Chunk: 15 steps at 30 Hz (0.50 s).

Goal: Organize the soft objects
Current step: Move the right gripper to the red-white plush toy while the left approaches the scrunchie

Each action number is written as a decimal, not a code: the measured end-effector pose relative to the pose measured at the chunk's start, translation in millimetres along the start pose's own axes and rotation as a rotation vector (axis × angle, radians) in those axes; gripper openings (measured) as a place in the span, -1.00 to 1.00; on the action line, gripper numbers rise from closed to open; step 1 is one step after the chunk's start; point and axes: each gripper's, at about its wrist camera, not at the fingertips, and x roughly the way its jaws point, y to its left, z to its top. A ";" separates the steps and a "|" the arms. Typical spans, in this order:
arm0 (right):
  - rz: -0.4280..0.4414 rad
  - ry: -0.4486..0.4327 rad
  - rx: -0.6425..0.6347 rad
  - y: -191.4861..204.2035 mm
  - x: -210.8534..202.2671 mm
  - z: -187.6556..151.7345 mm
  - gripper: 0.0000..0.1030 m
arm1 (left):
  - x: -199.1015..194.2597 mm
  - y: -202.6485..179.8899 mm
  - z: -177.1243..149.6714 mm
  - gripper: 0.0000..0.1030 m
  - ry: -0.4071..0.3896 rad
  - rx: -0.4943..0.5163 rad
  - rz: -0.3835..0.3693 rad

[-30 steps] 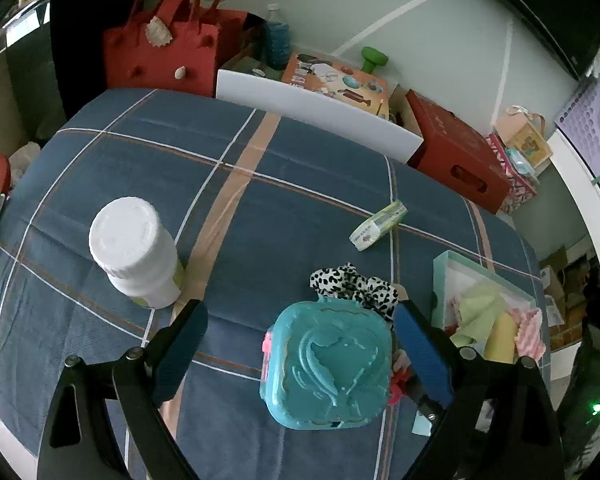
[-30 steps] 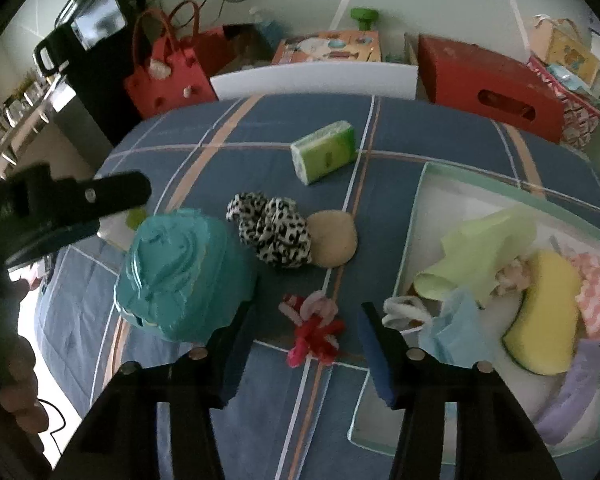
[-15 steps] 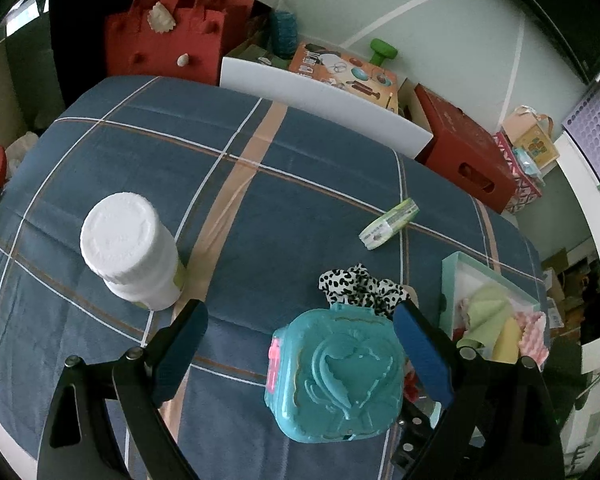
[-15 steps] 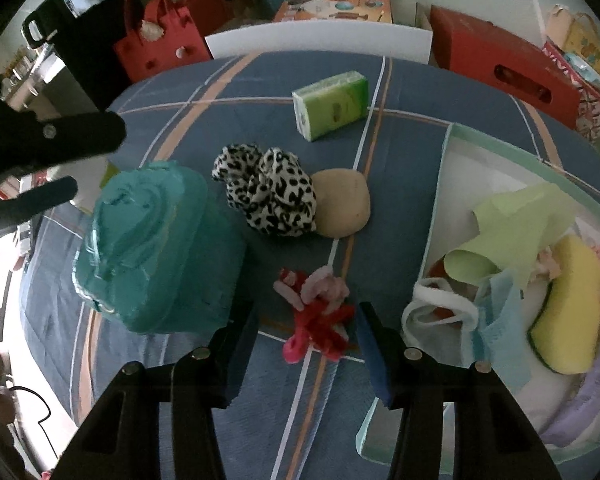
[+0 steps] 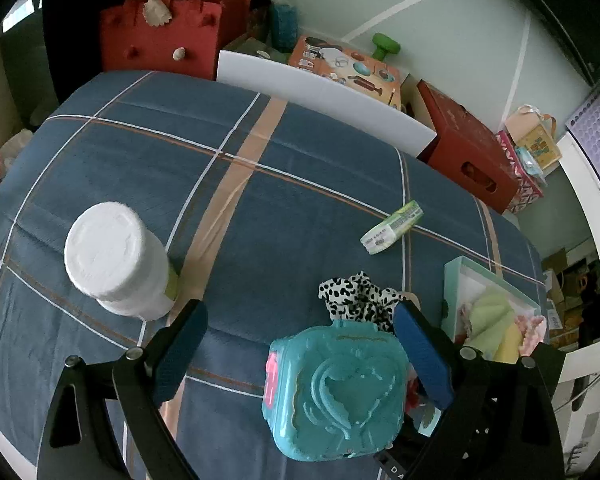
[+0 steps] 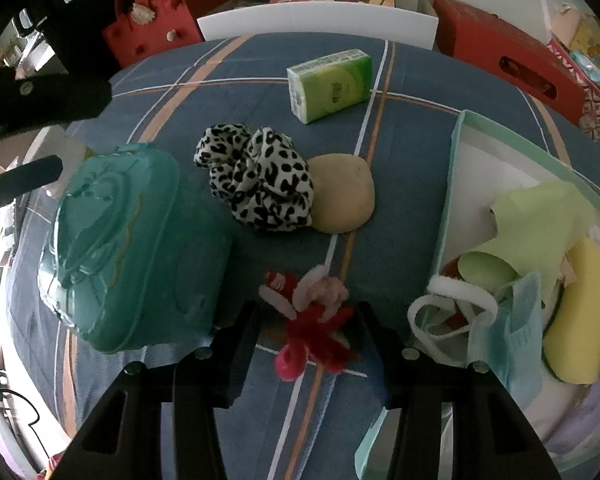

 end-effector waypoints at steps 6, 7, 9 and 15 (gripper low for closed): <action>-0.008 -0.005 0.019 -5.1 1.5 4.7 -0.33 | 6.8 -3.6 6.1 0.83 0.013 0.007 -0.007; -0.010 -0.009 0.021 -6.6 0.5 5.8 -0.33 | 8.3 -4.5 7.2 0.83 0.016 0.009 -0.007; -0.006 -0.012 0.025 -8.1 -1.9 6.3 -0.36 | 11.6 -6.9 10.1 0.83 0.023 0.015 -0.009; -0.008 -0.061 0.040 -13.2 -21.6 11.3 -0.36 | 19.5 -12.8 15.4 0.83 0.045 0.022 -0.008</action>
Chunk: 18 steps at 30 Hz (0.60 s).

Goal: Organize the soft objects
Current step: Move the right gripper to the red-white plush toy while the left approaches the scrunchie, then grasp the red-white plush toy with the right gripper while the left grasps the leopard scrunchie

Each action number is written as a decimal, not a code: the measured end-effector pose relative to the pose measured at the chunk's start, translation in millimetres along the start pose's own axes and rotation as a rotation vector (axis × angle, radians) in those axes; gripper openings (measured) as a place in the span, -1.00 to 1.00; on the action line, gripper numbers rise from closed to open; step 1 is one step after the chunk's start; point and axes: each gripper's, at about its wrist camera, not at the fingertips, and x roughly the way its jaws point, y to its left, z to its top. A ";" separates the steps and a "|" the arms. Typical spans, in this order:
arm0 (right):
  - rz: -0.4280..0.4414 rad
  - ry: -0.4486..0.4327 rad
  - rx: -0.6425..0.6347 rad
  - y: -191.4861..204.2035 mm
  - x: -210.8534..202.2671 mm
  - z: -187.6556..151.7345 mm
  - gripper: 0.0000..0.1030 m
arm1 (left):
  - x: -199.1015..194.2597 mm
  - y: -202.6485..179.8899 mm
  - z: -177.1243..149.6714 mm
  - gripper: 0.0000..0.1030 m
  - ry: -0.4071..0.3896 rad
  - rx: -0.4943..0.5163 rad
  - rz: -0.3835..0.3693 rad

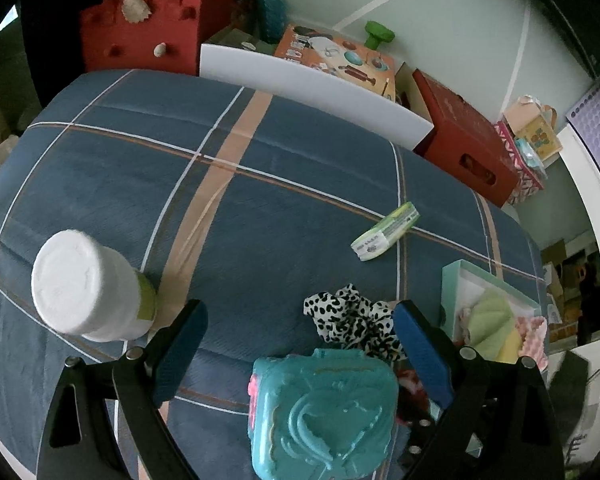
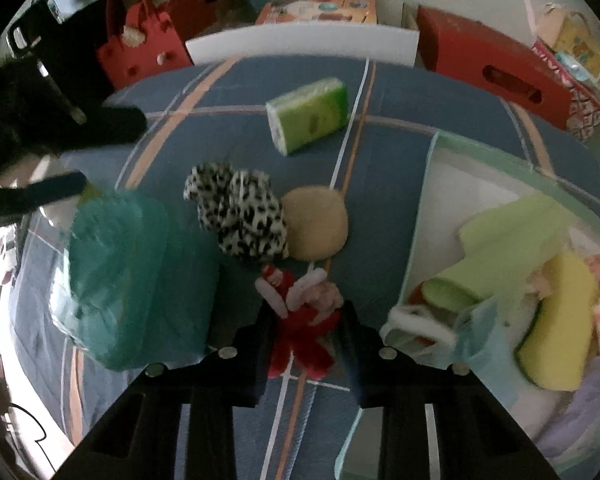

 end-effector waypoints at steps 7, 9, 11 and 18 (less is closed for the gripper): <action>-0.037 -0.112 0.024 -7.1 -35.5 19.4 -0.36 | 8.6 -8.9 9.5 0.82 0.015 0.018 0.015; -0.051 -0.138 0.040 -10.4 -42.2 24.8 -0.36 | 12.1 -13.1 12.8 0.82 0.020 0.033 0.020; -0.077 -0.165 0.058 -13.9 -49.5 31.4 -0.36 | 16.3 -16.3 15.4 0.82 0.030 0.047 0.021; -0.111 -0.200 0.115 -33.6 -61.0 38.1 -0.36 | 36.1 -27.4 27.7 0.81 0.122 0.109 -0.040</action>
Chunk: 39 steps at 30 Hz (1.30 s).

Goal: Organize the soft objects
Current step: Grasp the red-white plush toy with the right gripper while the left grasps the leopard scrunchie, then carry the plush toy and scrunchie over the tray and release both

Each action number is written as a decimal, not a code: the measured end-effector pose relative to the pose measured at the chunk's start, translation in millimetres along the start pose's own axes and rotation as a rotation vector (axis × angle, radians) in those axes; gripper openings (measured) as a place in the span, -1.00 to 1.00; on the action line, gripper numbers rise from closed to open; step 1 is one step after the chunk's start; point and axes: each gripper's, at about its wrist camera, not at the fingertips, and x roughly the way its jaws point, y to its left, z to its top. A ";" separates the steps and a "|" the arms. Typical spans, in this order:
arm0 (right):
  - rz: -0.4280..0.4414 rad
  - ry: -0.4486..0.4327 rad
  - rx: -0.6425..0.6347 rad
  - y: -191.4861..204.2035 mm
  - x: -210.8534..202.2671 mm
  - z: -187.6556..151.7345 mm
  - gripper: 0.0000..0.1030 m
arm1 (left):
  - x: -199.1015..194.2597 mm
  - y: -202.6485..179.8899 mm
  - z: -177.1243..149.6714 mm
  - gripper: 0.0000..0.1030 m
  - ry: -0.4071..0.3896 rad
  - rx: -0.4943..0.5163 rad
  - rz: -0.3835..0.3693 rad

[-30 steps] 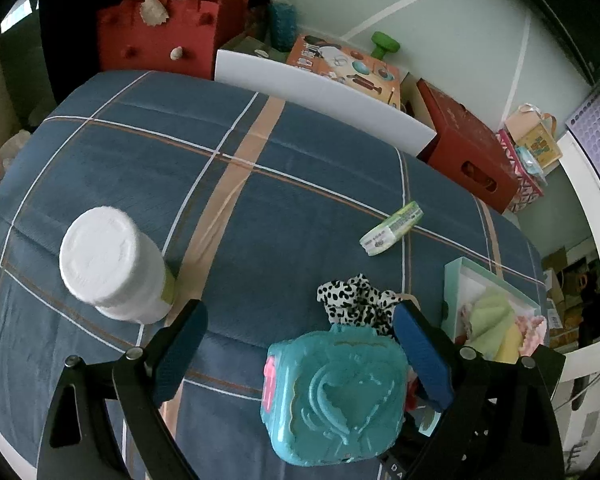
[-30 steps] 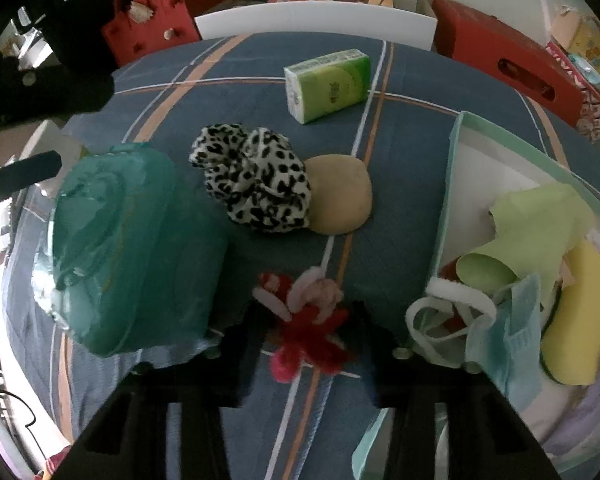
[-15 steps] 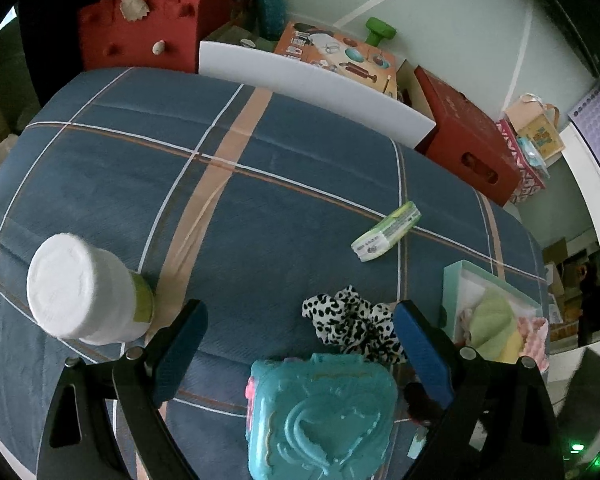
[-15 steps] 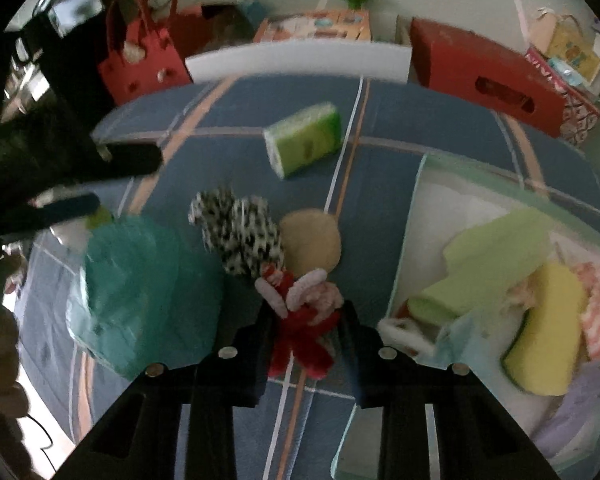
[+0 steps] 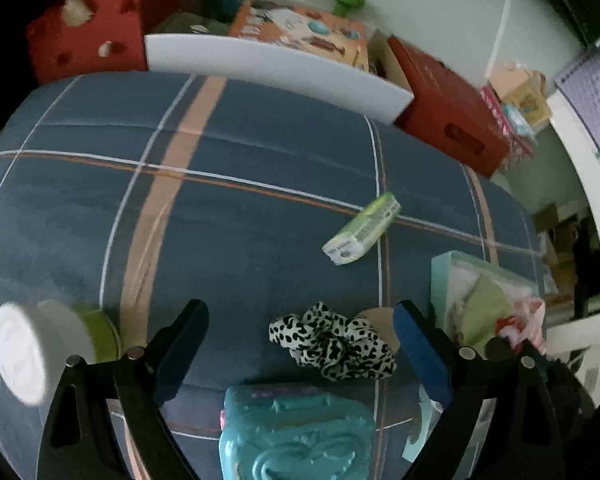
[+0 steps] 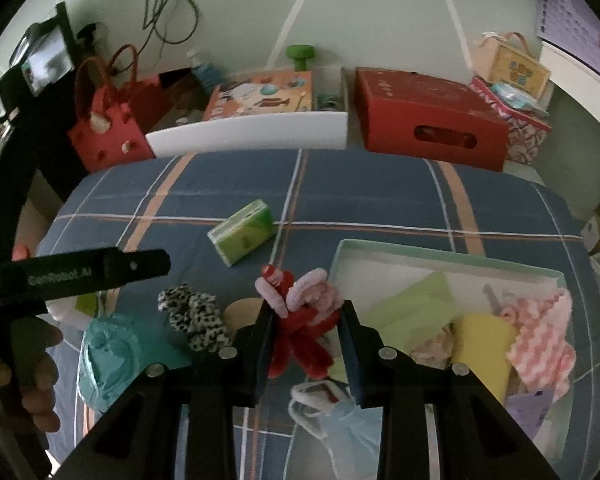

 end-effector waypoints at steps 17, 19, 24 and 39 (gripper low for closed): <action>0.016 -0.007 0.082 -28.6 -4.1 0.3 -0.36 | 49.5 -10.6 4.8 -0.46 0.212 0.064 0.028; 0.021 -0.007 0.089 -30.9 -4.3 -0.3 -0.36 | 50.0 -11.7 5.8 -0.57 0.208 0.057 0.026; 0.032 -0.003 0.105 -35.7 -3.5 -1.3 -0.36 | 43.1 -7.4 2.7 -0.66 0.166 0.029 0.033; 0.040 -0.001 0.117 -41.6 -5.4 -2.5 -0.36 | -37.6 6.1 -19.8 -0.68 -0.134 -0.092 0.010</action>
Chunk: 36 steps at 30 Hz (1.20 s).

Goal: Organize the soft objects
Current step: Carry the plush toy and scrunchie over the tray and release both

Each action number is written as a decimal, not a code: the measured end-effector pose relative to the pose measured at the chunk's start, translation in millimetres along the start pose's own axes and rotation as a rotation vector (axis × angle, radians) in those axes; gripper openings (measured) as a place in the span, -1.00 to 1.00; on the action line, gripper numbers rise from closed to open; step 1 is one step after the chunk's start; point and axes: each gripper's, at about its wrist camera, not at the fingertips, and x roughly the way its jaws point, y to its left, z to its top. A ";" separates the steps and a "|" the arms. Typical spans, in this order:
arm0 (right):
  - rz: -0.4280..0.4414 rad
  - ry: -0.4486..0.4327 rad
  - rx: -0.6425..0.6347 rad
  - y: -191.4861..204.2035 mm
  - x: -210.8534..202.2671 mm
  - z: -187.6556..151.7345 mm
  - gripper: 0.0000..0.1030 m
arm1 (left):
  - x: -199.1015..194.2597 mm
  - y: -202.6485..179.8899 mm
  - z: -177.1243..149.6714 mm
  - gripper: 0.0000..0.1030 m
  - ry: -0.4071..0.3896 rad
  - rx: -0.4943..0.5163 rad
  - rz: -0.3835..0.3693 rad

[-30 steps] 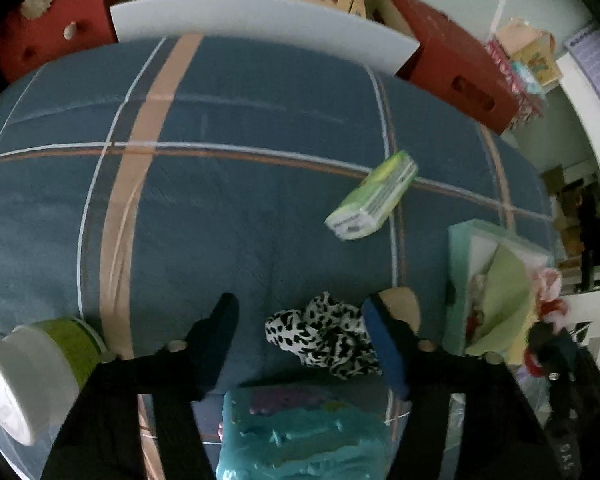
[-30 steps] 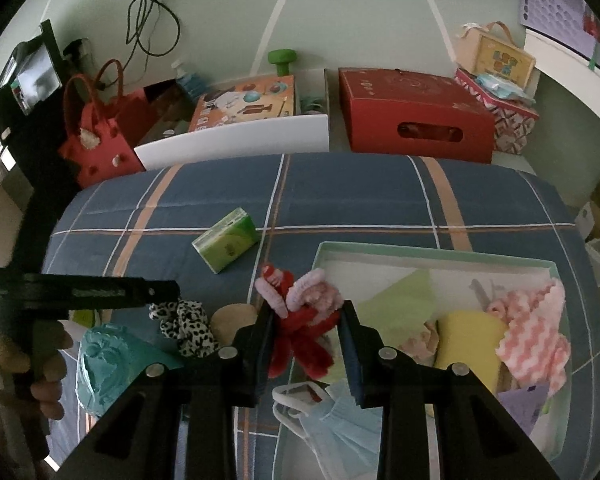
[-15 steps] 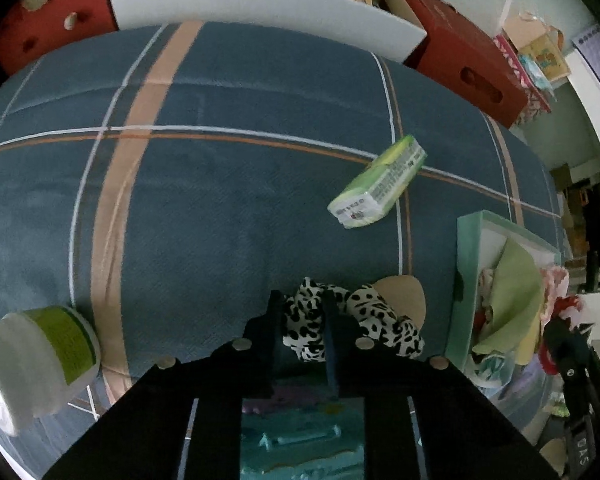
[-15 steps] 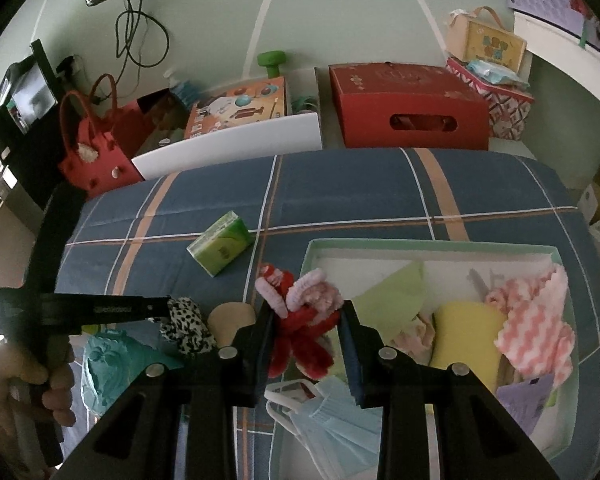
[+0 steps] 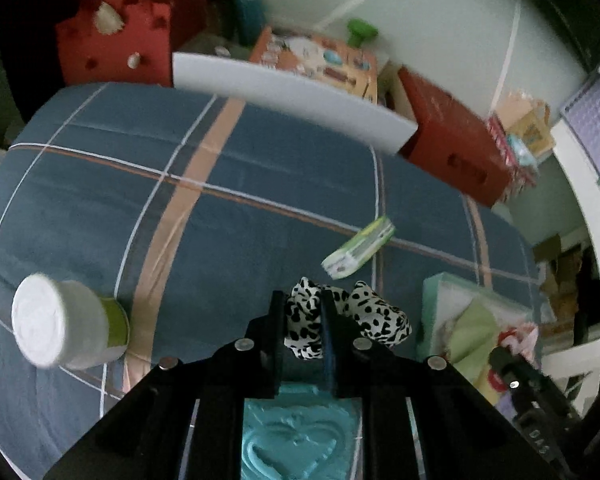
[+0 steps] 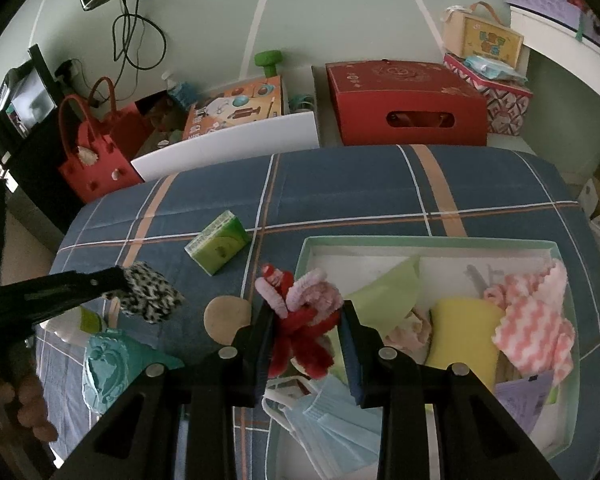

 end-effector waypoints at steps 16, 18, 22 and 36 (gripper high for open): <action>-0.037 -0.020 0.036 -17.4 -7.7 -1.5 -0.36 | -26.7 -61.7 -20.3 -0.68 -0.152 0.048 -0.099; -0.044 -0.022 0.053 -24.3 -9.0 -1.6 -0.36 | -25.9 -70.9 -24.2 -0.68 -0.151 0.067 -0.111; -0.074 -0.020 0.086 -39.0 -9.7 -2.7 -0.36 | -22.4 -94.9 -33.9 -0.68 -0.141 0.128 -0.149; -0.186 -0.031 0.270 -123.7 -25.3 -14.3 -0.36 | -3.8 -153.7 -65.9 -0.68 -0.092 0.287 -0.220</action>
